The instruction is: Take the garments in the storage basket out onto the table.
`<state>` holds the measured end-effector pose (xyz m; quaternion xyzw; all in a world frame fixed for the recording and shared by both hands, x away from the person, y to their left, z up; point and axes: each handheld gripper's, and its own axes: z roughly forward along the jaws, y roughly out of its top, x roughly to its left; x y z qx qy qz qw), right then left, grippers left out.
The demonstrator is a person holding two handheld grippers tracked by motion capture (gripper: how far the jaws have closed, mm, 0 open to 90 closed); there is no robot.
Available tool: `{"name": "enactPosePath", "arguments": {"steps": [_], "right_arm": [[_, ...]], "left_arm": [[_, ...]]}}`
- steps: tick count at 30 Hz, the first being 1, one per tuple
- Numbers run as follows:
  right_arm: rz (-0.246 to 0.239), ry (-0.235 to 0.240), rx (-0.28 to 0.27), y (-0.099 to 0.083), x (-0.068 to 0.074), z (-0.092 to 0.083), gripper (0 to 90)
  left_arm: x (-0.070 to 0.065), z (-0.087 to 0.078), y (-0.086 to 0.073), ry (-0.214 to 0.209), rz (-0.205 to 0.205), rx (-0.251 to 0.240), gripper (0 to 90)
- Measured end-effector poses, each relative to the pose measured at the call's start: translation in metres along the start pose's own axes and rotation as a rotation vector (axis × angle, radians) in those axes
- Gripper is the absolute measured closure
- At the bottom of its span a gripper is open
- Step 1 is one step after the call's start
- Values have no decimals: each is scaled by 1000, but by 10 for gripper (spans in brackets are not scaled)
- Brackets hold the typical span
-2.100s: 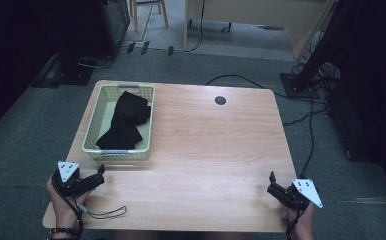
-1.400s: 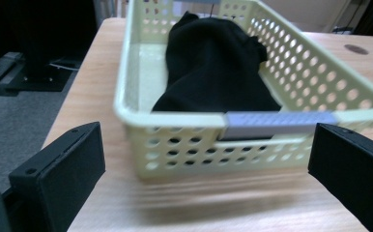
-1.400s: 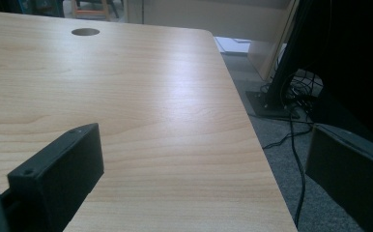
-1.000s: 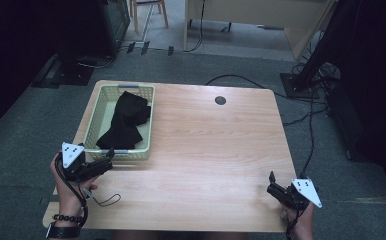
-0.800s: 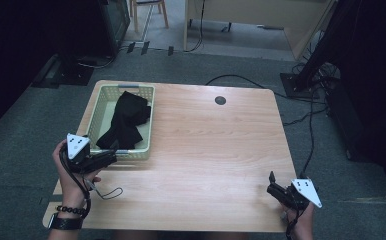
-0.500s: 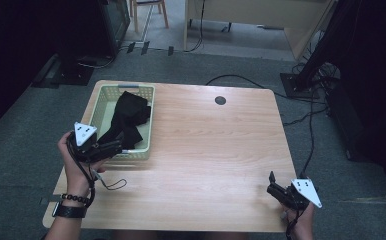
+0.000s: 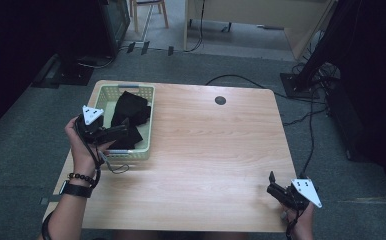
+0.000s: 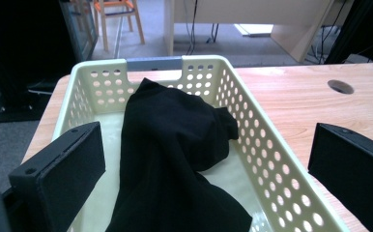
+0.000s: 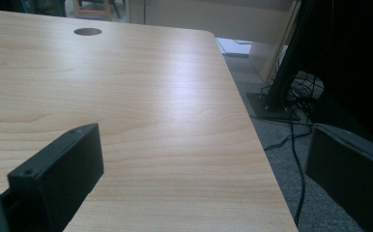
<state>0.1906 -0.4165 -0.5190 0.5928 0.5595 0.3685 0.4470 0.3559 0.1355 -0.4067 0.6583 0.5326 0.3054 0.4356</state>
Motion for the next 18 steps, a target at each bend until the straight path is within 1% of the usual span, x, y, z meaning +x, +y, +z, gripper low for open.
{"name": "enactPosePath", "arguments": {"steps": [4, 9, 10, 13, 15, 18], "right_arm": [[1, 1, 1, 0, 0, 0, 0], [1, 0, 0, 0, 0, 0, 0], [1, 0, 0, 0, 0, 0, 0], [-5, 0, -5, 0, 0, 0, 0], [-5, 0, -4, 0, 0, 0, 0], [-4, 0, -2, 0, 0, 0, 0]], "left_arm": [[2, 10, 3, -2, 10, 6, 0], [6, 23, 4, -1, -1, 23, 0], [7, 26, 4, -6, -12, 22, 0], [11, 31, 6, 0, -51, 12, 0], [12, 34, 9, 6, -46, 20, 0], [10, 39, 12, 10, -17, 27, 0]]}}
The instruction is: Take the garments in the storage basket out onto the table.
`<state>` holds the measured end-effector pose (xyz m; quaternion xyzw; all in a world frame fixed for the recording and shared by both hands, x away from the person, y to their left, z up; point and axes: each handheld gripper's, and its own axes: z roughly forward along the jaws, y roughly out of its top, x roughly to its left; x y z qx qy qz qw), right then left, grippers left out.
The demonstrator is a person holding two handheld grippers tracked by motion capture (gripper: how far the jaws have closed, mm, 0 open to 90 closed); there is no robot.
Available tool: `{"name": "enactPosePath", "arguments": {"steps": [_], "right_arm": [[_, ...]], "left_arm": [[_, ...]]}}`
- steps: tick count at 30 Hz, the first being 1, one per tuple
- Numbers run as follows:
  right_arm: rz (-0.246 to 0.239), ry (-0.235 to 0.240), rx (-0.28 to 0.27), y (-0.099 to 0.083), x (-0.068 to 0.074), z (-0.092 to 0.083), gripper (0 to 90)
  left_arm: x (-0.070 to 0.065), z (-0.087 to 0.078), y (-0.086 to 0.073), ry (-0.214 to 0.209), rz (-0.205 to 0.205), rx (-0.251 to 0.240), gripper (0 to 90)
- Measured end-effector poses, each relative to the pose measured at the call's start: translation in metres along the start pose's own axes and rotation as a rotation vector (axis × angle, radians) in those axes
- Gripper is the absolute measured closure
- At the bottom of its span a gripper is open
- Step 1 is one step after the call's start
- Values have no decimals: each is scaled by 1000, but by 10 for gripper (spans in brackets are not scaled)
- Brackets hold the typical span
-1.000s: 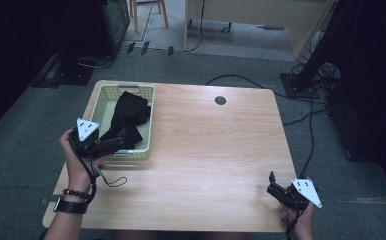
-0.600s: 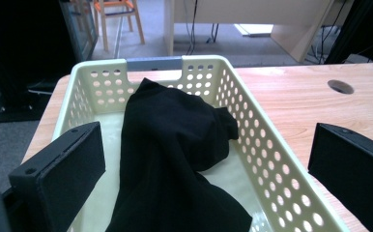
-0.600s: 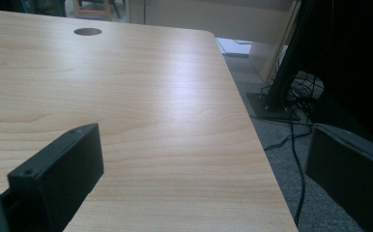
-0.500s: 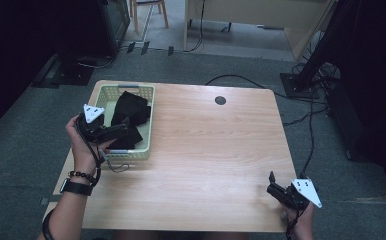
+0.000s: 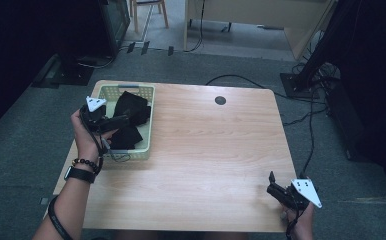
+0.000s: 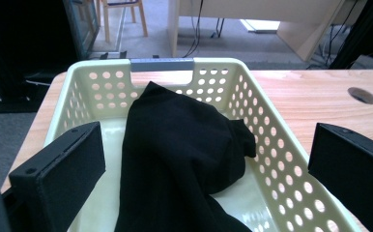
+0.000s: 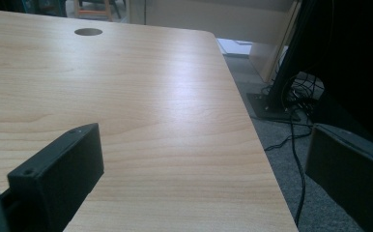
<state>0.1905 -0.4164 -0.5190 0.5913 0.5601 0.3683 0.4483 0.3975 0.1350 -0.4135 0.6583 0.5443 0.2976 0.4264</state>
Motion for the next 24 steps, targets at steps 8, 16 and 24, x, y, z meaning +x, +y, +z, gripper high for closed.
{"name": "enactPosePath", "arguments": {"steps": [8, 16, 24], "right_arm": [[0, -1, -1, 0, 0, 0, 0], [1, 2, -1, 0, 0, 0, 0], [0, 2, -2, 0, 0, 0, 0]], "left_arm": [[-1, 17, 10, -1, -16, -19, 0], [-1, 41, 2, 20, 29, 83, 0], [6, 67, -10, 62, 104, 197, 0]]}}
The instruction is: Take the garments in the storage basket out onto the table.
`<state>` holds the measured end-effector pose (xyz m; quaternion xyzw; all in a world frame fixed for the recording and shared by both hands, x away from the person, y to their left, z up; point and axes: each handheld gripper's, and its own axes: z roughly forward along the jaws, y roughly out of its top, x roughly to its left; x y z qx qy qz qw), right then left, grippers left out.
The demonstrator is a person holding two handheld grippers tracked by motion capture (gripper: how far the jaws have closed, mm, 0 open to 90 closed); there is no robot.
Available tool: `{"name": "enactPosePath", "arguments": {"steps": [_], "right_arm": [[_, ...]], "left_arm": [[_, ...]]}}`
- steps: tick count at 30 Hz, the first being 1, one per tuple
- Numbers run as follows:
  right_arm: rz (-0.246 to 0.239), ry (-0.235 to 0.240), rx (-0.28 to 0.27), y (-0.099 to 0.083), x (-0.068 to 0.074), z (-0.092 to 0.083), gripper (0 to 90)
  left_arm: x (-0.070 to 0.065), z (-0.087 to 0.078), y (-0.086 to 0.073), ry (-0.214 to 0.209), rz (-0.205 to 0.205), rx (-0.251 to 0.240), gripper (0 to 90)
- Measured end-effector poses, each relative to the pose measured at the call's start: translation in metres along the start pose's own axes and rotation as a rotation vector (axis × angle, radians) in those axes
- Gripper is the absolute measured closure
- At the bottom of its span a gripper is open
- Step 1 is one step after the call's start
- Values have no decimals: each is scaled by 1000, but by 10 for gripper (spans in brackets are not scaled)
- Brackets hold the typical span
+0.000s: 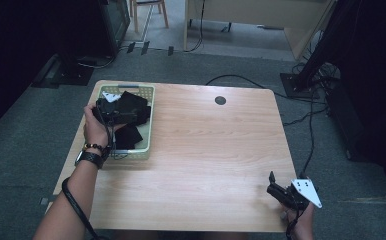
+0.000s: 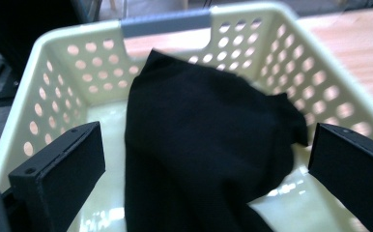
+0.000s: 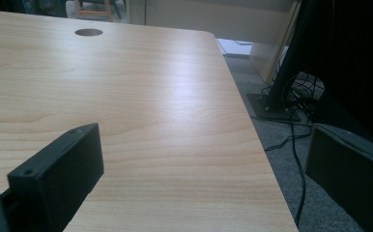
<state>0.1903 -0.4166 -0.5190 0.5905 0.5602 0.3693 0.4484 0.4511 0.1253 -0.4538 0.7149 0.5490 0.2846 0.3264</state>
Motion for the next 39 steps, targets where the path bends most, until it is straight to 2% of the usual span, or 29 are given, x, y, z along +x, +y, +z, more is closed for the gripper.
{"name": "enactPosePath", "arguments": {"steps": [3, 5, 7, 12, 17, 20, 25, 29, 32, 36, 39], "right_arm": [[1, 1, 0, 0, 0, 0, 0], [0, 0, 1, 0, 0, 0, 0], [-2, 0, 2, 0, 0, 0, 0], [-1, -1, 1, 0, 0, 0, 0], [-2, -1, 1, 0, 0, 0, 0], [-2, -1, 2, 0, 0, 0, 0], [-4, -2, 2, 0, 0, 0, 0], [-4, -2, 2, 0, 1, 0, 0], [-4, -2, 2, 0, 0, 0, 0], [-7, -1, 1, 0, 1, 0, 0], [-8, -1, 1, 0, 1, 0, 0]], "left_arm": [[1, 6, -3, -57, -14, 47, 0], [0, 9, -4, -68, -7, 79, 0], [0, 12, -5, -52, 9, 118, 0], [2, 19, -8, -4, 16, 141, 0], [2, 25, -11, 11, 41, 184, 0], [2, 29, -12, 4, 51, 215, 0], [1, 34, -13, 4, 54, 254, 0], [0, 39, -15, 18, 39, 276, 0], [0, 45, -18, 35, 28, 319, 0], [0, 49, -19, 47, 14, 348, 0], [1, 51, -19, 41, -9, 360, 0]]}}
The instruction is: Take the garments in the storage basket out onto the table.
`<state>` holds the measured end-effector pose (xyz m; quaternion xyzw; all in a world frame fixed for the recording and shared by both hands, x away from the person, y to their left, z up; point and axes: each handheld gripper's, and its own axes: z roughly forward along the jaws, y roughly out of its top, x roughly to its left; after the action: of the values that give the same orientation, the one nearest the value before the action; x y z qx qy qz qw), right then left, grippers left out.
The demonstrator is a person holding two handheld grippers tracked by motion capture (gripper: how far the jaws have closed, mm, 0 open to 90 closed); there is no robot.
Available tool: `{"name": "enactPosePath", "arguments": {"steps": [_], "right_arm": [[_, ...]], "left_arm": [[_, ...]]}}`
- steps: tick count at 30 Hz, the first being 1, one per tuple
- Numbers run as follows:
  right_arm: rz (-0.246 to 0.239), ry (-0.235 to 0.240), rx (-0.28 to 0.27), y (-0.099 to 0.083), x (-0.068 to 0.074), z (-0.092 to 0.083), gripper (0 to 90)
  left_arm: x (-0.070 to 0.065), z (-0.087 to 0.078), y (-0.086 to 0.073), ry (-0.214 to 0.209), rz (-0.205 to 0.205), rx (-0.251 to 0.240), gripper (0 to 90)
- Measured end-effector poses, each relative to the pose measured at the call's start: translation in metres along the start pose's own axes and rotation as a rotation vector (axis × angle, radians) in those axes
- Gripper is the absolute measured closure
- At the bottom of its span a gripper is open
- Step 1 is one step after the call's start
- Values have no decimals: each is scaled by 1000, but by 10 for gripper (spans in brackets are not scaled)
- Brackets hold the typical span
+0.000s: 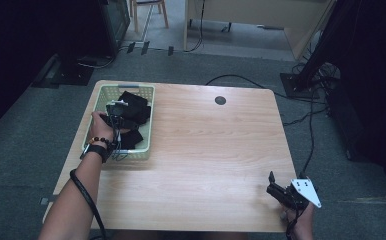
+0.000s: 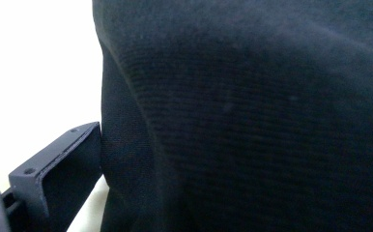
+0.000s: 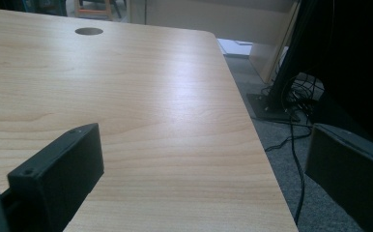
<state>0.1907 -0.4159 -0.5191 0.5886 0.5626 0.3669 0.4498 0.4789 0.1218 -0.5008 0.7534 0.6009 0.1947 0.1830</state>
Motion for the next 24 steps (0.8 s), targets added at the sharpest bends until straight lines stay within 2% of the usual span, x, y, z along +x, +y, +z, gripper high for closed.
{"name": "enactPosePath", "arguments": {"steps": [5, 7, 10, 13, 15, 18, 20, 21, 24], "right_arm": [[-1, -2, -1, 0, 0, 0, 0], [-1, -2, -2, 0, 0, 0, 0], [-1, -2, -2, 0, 0, 0, 0], [-2, -2, -4, 0, 1, -1, 0], [-2, -3, -4, 0, 1, -1, 0], [-2, -3, -4, 0, 0, -1, 0], [-2, -2, -4, 0, 1, -1, 0], [-3, -2, -4, 0, 1, 0, 0], [-2, -2, -3, 0, 1, 0, 0]], "left_arm": [[-1, 0, 0, -2, -5, 5, 1], [1, -1, 1, -29, -31, 14, 38], [1, -4, 2, -52, -32, 10, 143], [0, -9, 5, -68, -15, 30, 343], [-1, -10, 7, -78, 8, 44, 437], [-3, -12, 9, -86, 37, 56, 532], [-4, -12, 10, -83, 38, 58, 600], [-6, -12, 10, -67, 50, 55, 623], [-8, -13, 10, -55, 51, 53, 660]]}}
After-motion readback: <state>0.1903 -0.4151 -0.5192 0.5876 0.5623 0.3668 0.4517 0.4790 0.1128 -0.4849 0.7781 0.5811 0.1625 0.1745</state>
